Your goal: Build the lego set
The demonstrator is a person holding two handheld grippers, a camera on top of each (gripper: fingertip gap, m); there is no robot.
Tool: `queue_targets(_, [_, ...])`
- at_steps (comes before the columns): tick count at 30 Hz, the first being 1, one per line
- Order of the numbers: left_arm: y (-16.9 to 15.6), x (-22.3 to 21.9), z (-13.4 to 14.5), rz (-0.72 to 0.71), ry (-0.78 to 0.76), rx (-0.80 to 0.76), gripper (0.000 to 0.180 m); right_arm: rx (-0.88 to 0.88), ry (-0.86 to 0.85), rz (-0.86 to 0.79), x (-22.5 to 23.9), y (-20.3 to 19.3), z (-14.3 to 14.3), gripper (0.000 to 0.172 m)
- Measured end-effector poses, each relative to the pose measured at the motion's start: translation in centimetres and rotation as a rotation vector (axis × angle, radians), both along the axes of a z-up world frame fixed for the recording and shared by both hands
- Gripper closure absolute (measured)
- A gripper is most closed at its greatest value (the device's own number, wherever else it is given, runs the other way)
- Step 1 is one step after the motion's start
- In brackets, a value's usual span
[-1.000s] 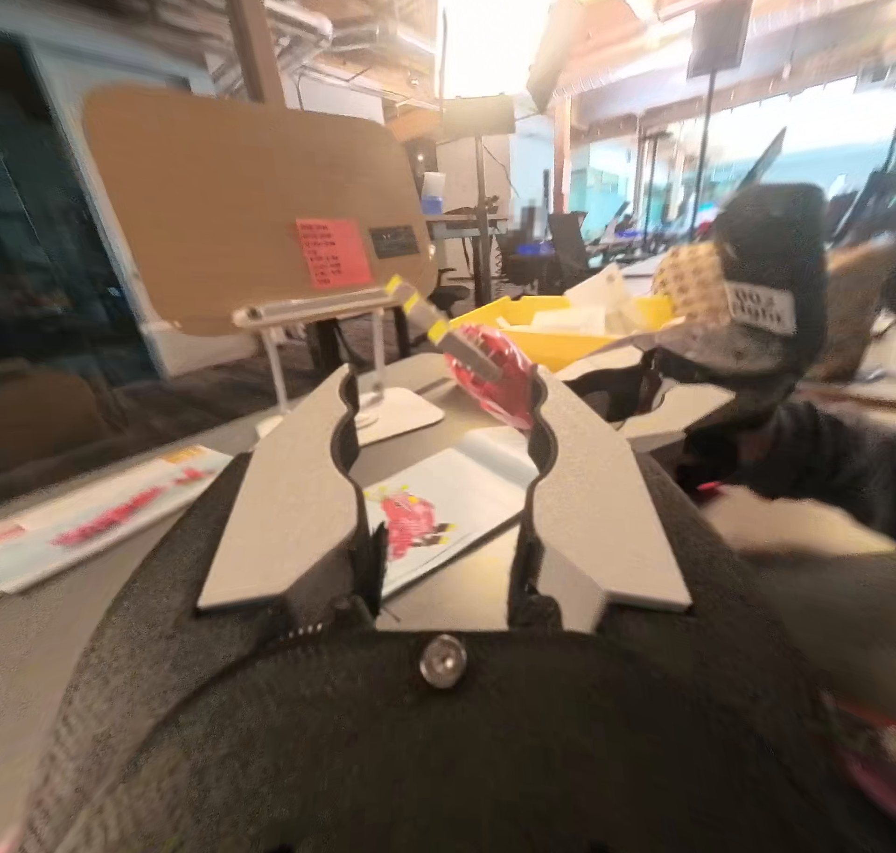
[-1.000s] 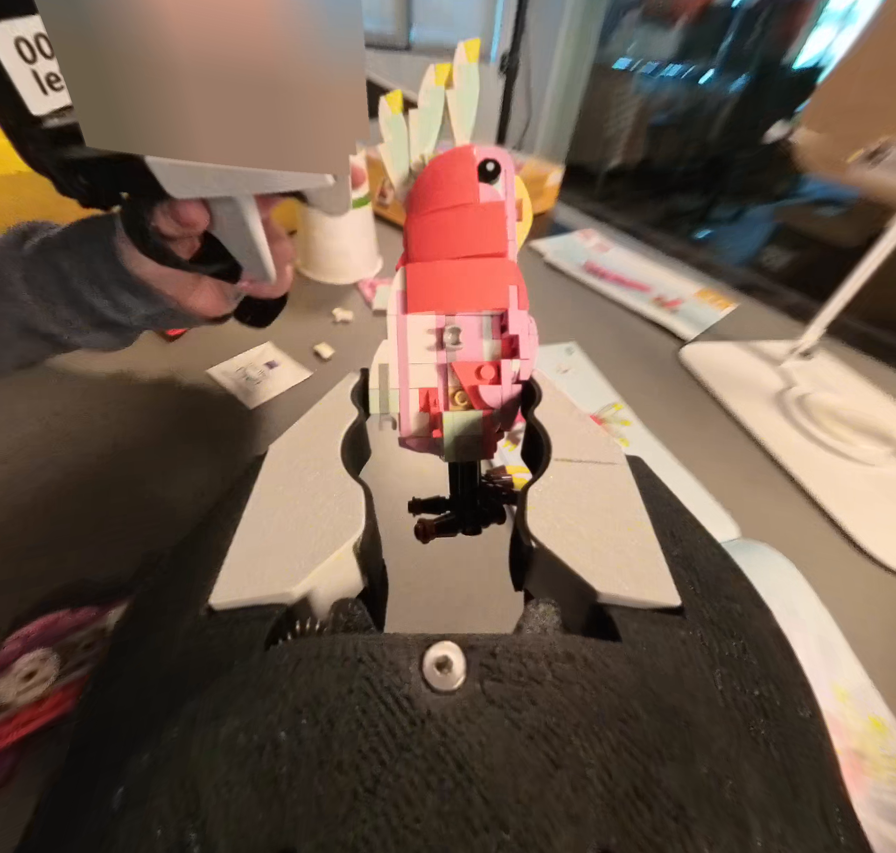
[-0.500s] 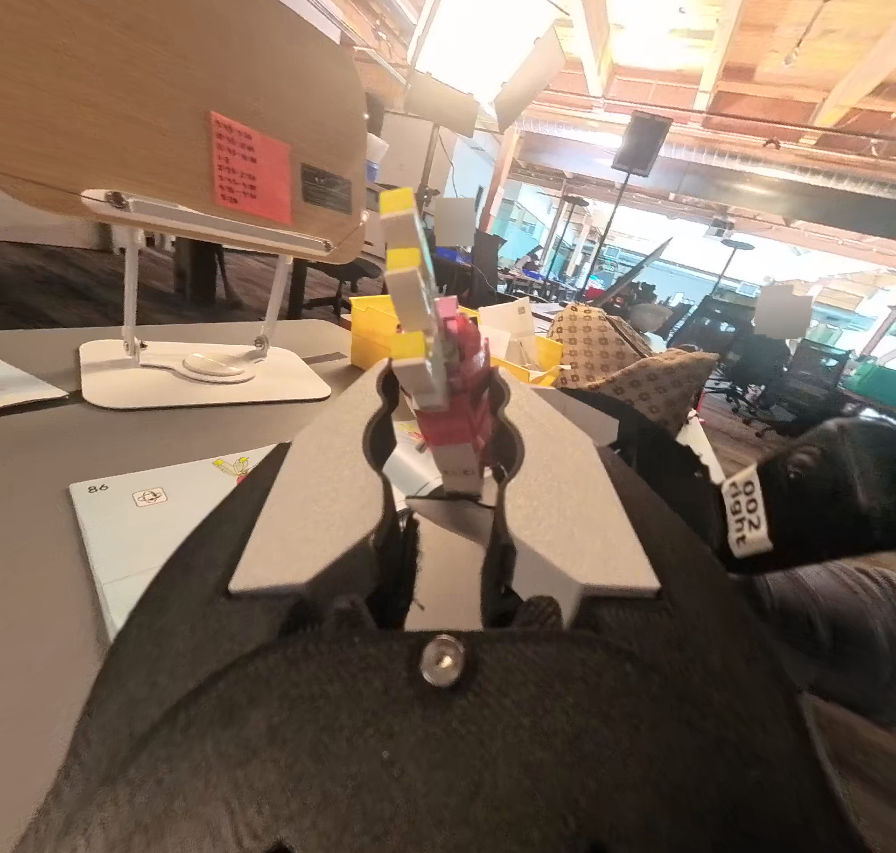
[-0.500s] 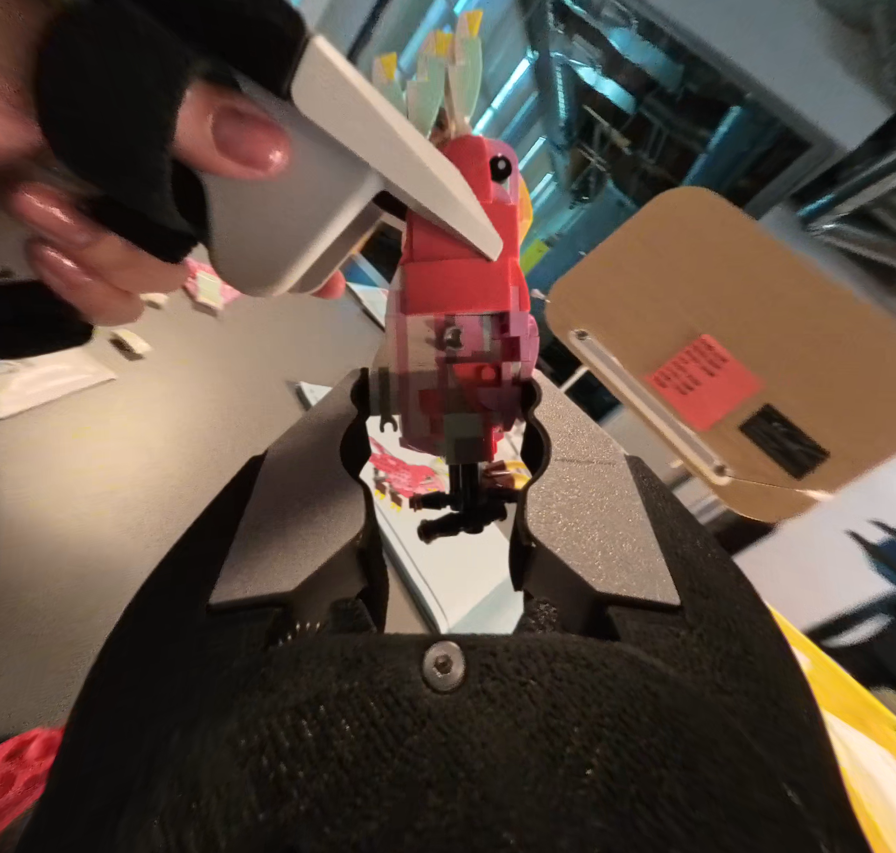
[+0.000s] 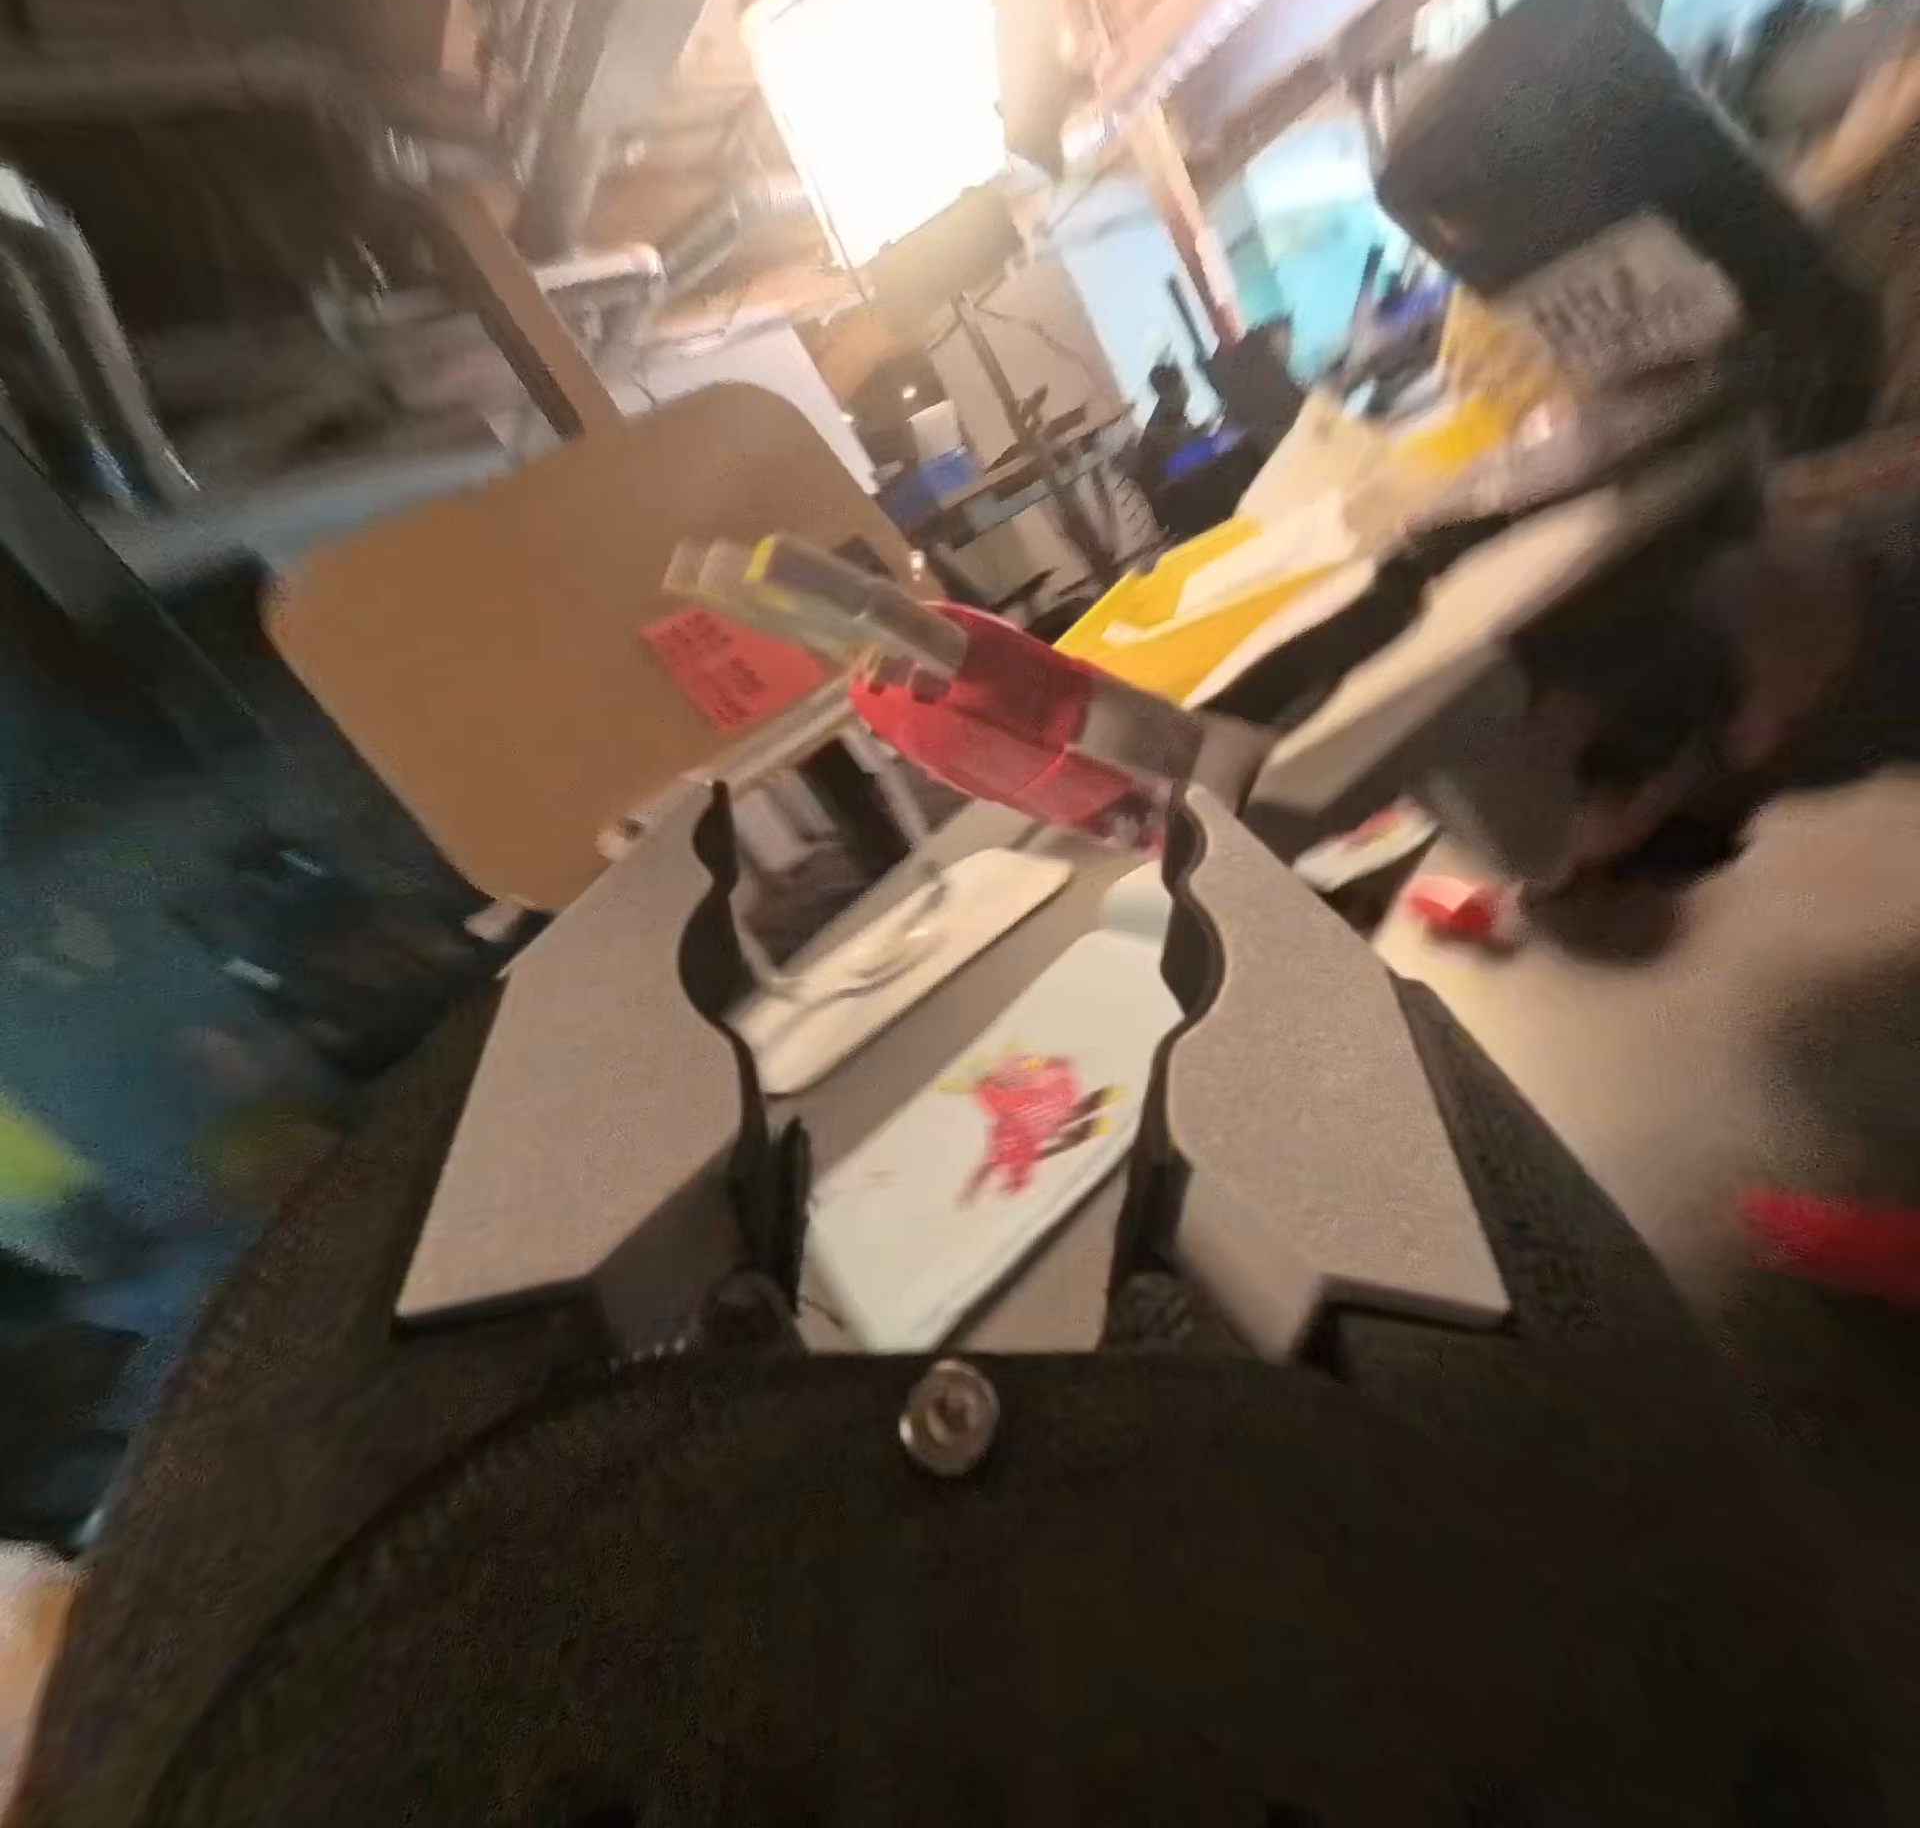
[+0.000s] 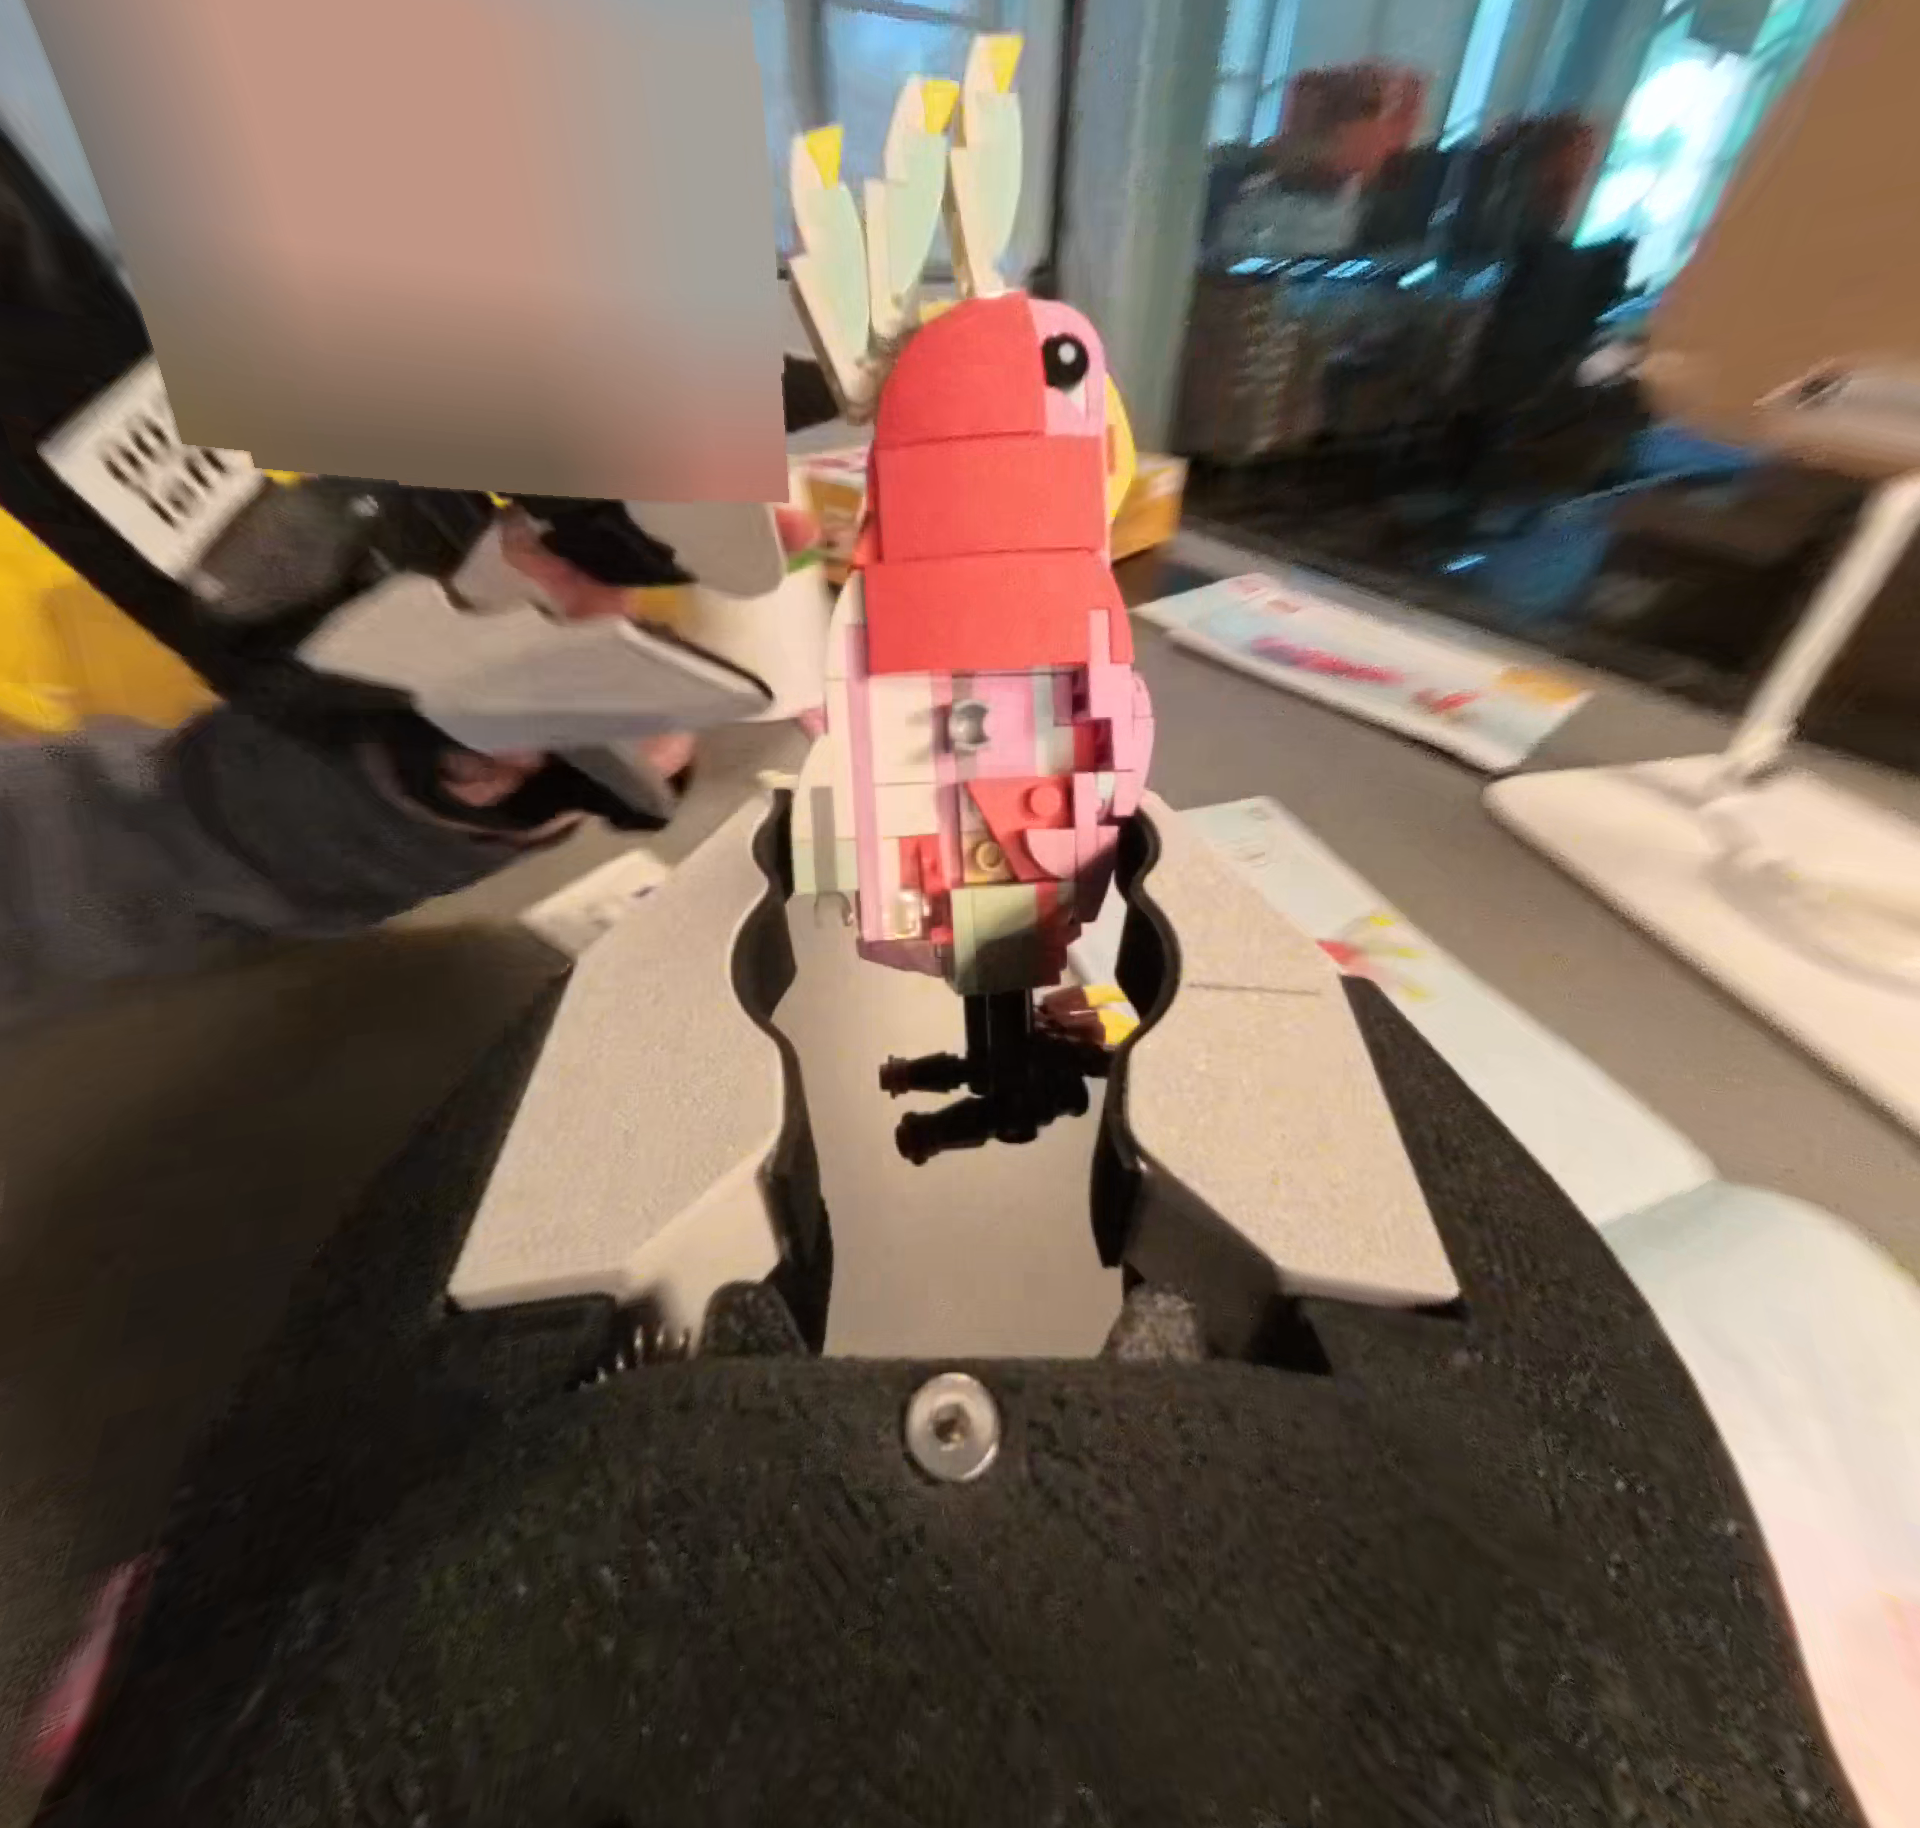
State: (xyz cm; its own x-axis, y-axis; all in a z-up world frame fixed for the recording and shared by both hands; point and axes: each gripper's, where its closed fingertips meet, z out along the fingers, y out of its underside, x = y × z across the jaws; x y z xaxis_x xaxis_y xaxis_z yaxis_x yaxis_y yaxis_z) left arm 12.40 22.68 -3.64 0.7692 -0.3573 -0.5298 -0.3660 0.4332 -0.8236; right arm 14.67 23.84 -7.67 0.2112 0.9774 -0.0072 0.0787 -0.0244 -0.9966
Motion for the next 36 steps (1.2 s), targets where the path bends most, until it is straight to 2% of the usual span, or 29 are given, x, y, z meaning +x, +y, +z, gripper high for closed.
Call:
queue_targets(2, [-0.4, 0.2, -1.1, 0.100, 0.284, 0.145, 0.097, -0.108, -0.044, 0.092, 0.5, -0.3, -1.0, 0.111])
queue_targets(5, [-0.7, 1.2, -3.2, 0.187, 0.651, 0.312, 0.095, -0.162, -0.224, 0.168, 1.5, -0.7, -3.9, 0.111])
queue_targets(8, [-0.5, 3.0, -5.6, 0.188, 0.850, 0.353, 0.094, -0.167, -0.388, 0.187, 2.3, -1.1, -6.5, 0.111])
queue_targets(11, [-0.1, 3.6, -7.2, 0.203, 0.981, 0.380, 0.101, -0.176, -0.424, 0.222, 2.1, -2.0, -7.1, 0.111])
queue_targets(15, [0.2, 4.3, -8.5, 0.199, 1.076, 0.389, 0.115, -0.173, -0.440, 0.226, 1.8, -2.5, -7.1, 0.111])
queue_targets(20, [0.6, 4.3, -8.6, 0.255, 1.139, 0.442, 0.137, -0.207, -0.434, 0.223, 1.7, -2.6, -6.8, 0.111])
queue_targets(23, [0.9, 4.3, -8.9, 0.274, 1.170, 0.454, 0.137, -0.204, -0.456, 0.209, 1.8, -2.4, -7.2, 0.111])
queue_targets(26, [1.3, 4.2, -9.2, 0.294, 1.177, 0.427, 0.128, -0.207, -0.467, 0.220, 1.8, -2.8, -7.3, 0.111])
queue_targets(30, [1.2, 4.1, -9.5, 0.282, 1.180, 0.428, 0.137, -0.183, -0.505, 0.201, 1.8, -2.7, -7.8, 0.111])
queue_targets(34, [1.3, 4.1, -9.2, 0.294, 1.157, 0.430, 0.136, -0.179, -0.498, 0.190, 1.7, -2.6, -7.5, 0.111])
queue_targets(36, [1.0, 4.3, -8.7, 0.284, 1.120, 0.450, 0.131, -0.184, -0.487, 0.172, 1.8, -2.3, -7.3, 0.111])
